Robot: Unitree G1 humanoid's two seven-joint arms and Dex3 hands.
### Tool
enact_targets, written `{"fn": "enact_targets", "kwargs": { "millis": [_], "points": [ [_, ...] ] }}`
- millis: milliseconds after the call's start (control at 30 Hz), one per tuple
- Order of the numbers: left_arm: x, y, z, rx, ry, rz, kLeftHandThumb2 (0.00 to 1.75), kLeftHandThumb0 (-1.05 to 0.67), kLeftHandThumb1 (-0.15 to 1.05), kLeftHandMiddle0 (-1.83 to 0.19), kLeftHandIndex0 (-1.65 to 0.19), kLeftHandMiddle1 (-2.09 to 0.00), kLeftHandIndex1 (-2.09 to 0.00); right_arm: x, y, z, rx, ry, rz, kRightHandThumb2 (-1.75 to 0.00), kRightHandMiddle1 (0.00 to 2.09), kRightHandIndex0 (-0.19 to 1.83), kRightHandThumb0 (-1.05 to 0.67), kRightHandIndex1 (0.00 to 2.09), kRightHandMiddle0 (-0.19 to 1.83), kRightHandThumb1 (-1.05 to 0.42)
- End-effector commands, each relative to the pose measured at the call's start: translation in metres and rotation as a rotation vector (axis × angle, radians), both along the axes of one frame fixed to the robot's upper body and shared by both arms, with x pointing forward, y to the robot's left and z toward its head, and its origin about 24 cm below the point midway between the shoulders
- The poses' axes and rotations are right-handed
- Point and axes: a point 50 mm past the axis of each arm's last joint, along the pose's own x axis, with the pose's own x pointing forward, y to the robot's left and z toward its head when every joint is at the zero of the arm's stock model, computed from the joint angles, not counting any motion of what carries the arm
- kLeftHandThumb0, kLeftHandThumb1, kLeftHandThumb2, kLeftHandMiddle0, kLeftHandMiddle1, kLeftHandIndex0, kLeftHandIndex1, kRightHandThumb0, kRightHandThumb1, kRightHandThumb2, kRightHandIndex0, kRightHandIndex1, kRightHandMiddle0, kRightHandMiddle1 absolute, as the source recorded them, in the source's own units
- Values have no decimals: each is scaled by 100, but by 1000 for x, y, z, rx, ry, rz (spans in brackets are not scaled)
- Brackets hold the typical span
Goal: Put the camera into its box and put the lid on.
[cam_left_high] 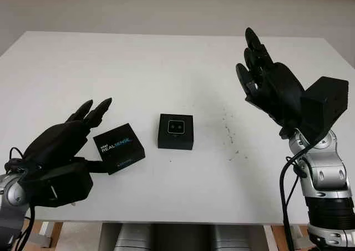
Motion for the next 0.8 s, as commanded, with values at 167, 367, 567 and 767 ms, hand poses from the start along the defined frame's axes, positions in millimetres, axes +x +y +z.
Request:
{"fn": "enact_targets", "kwargs": {
  "millis": [167,367,567,767],
  "points": [
    [-6,-6,-9,-95,54,-60,5,-90,94,19,18,0,-5,0,1,7,10,-25,-5,-53,3,-19,-69,0,-17,-105],
    [-9,-6,-10,-209,124,-107,5,-91,92,19,16,0,-6,-1,4,8,-11,-21,-14,-54,4,-19,-67,0,-17,-105],
    [-6,-3,-13,-252,152,-121,5,-89,90,19,12,0,-7,-2,3,9,-108,-64,-29,-55,6,-16,-69,2,-14,-105],
    [-1,-2,-14,-253,133,-110,5,-80,88,17,2,-3,-9,-4,4,11,-188,-101,-26,-56,7,-13,-67,5,-11,-105]
  ]
}}
